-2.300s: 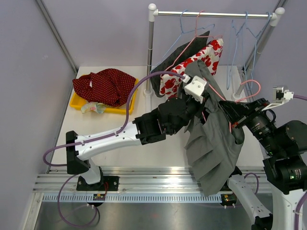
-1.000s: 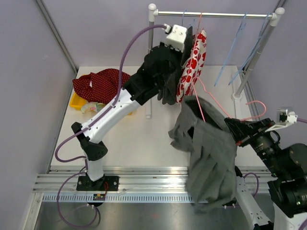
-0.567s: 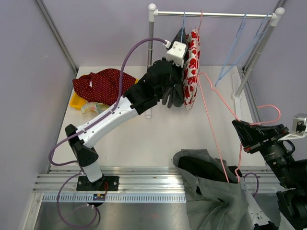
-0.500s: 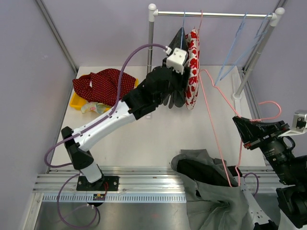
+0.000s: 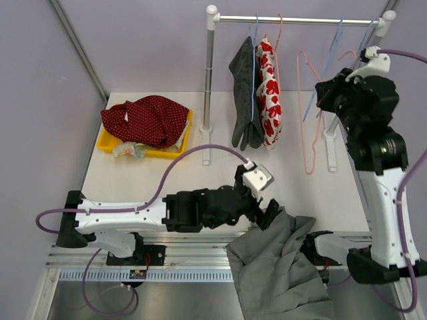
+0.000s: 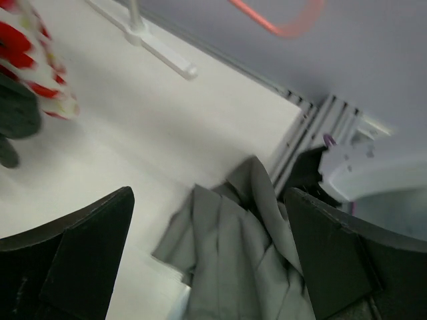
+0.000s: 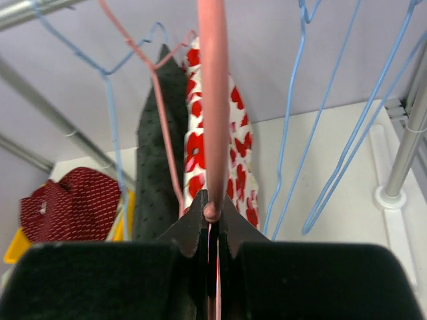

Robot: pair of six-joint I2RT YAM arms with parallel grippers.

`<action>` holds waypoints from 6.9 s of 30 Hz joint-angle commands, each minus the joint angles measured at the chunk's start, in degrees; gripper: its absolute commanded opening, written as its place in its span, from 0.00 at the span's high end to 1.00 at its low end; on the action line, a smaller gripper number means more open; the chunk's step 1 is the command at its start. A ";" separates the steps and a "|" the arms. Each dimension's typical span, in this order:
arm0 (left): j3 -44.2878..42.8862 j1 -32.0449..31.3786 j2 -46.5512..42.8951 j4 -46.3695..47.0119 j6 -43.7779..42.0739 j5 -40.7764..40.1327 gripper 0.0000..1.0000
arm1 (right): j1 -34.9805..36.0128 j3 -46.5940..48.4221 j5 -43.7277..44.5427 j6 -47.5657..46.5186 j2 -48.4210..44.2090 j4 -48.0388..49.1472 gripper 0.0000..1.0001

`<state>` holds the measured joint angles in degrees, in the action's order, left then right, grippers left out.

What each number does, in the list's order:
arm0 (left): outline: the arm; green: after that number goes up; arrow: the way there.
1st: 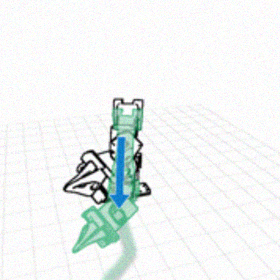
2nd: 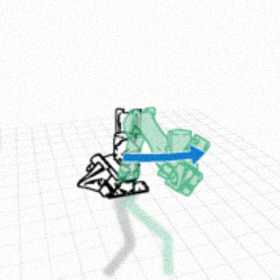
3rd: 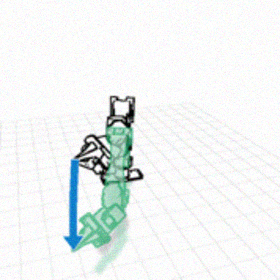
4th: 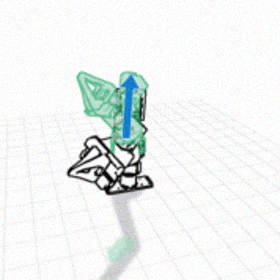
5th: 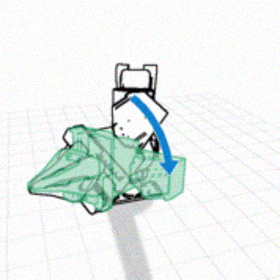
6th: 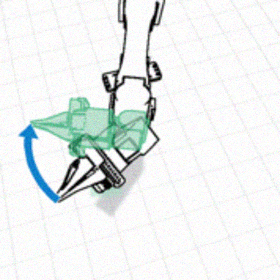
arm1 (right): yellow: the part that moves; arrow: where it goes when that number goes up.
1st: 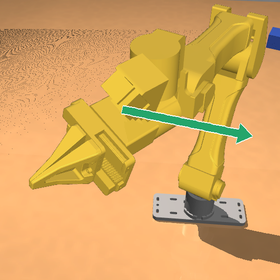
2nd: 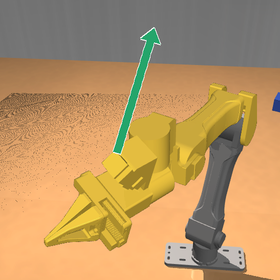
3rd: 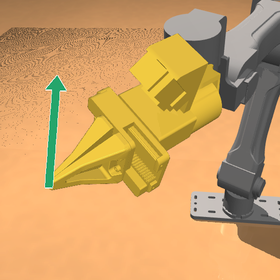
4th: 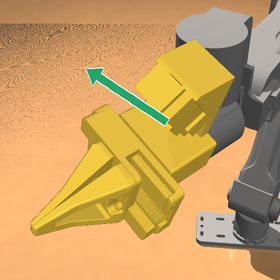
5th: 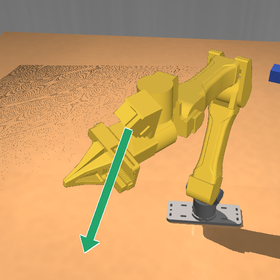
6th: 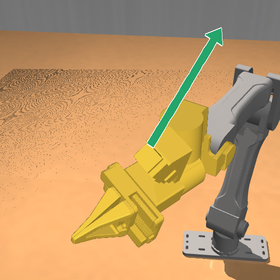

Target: Remove the skirt from the hanger

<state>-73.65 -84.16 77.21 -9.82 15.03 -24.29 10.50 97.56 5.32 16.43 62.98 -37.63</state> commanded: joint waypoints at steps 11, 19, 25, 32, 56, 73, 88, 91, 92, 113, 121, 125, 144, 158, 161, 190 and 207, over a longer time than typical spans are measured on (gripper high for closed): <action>7.37 -7.60 14.53 6.04 9.40 6.34 0.01 | 0.31 18.18 10.59 -6.32 21.02 8.45 1.00; 2.73 -7.33 27.11 0.25 7.39 17.79 0.01 | 0.31 26.44 11.46 -7.99 29.21 10.55 1.00; 2.63 -7.25 29.58 0.77 7.56 21.30 0.01 | 0.31 37.67 11.99 -8.78 39.57 11.00 1.00; 5.53 -7.25 30.19 1.65 8.97 26.31 0.25 | 0.31 45.53 13.22 -10.27 48.72 10.90 1.00; -7.46 -8.13 10.88 -22.39 4.75 6.47 1.00 | 0.31 22.25 14.28 -6.94 39.33 13.90 1.00; -32.60 5.40 -2.94 -45.97 -6.06 -21.05 1.00 | 0.31 14.41 16.47 -6.85 31.51 12.23 0.09; -51.57 43.35 2.85 -28.08 -25.13 -18.52 1.00 | 0.31 -0.25 15.86 -3.42 9.37 11.96 0.01; -58.24 51.45 8.47 -26.48 -25.40 -16.75 1.00 | 0.31 -4.90 14.99 -3.24 3.57 12.40 0.01; -59.32 54.16 11.53 -25.87 -26.44 -16.84 1.00 | 0.22 -5.79 14.72 -3.33 0.94 12.75 0.00; -22.16 72.91 24.21 -18.48 -5.45 0.37 0.79 | 0.40 -14.95 -0.57 0.10 -13.59 11.27 0.00; -18.55 76.69 17.46 -17.07 -2.46 15.06 0.01 | 0.31 -3.54 -8.57 -2.89 -2.62 9.24 0.00; -17.15 76.60 9.56 -19.00 -2.19 15.06 0.01 | 0.31 3.76 -9.27 -3.42 8.35 5.74 0.00; 1.83 76.60 -22.35 -20.23 0.53 19.37 0.01 | 8.04 20.83 2.49 -3.94 32.64 -0.17 0.19; 7.91 76.34 -28.08 -22.26 1.32 23.41 0.01 | 8.83 25.40 7.77 -5.00 36.07 -1.57 1.00; 6.85 74.76 -28.60 -21.82 1.50 23.68 0.01 | 8.92 29.61 8.91 -6.14 35.81 -3.68 1.00; -11.87 40.49 2.76 14.81 4.12 53.72 0.01 | 8.83 15.03 -12.00 2.11 4.88 -16.87 1.00; -13.80 36.79 15.86 27.14 12.13 53.91 0.01 | 8.83 13.09 -16.84 7.48 0.65 -18.80 1.00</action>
<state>-84.44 -46.85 91.53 12.97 25.52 27.57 19.14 109.14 -9.76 22.61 65.30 -59.83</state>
